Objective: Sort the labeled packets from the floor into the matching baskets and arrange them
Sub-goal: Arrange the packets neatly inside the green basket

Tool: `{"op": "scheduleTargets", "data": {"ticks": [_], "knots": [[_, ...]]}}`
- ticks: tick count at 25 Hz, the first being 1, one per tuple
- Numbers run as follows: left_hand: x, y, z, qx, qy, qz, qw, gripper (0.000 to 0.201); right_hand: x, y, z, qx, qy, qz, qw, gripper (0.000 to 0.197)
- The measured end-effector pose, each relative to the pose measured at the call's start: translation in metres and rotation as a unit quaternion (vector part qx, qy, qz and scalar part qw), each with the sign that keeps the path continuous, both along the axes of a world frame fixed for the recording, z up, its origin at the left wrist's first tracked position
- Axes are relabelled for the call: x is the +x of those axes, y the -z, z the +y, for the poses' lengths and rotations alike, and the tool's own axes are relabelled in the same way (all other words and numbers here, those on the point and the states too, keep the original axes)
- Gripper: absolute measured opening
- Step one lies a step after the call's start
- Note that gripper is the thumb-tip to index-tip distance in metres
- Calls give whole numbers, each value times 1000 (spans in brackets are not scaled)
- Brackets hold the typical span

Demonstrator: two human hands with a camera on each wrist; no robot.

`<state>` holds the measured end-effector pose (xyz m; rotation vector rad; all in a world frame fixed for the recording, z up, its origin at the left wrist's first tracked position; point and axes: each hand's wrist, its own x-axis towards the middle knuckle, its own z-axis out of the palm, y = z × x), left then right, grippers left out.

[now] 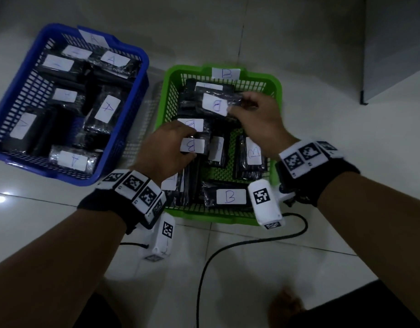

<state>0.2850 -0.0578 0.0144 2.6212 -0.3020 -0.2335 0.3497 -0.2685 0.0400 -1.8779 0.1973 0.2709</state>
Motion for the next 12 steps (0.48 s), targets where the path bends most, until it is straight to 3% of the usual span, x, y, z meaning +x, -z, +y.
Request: {"op": "scheduleTargets", "data": {"ticks": [4, 7, 12], "knots": [[5, -4, -5, 19, -4, 18, 1000, 53, -7, -24, -21, 65, 18, 14, 998, 14], [6, -3, -9, 52, -21, 33, 998, 56, -19, -29, -28, 106, -21, 32, 994, 17], [6, -12, -15, 80, -39, 5, 996, 41, -49, -30, -30, 23, -203, 54, 977, 27]]}}
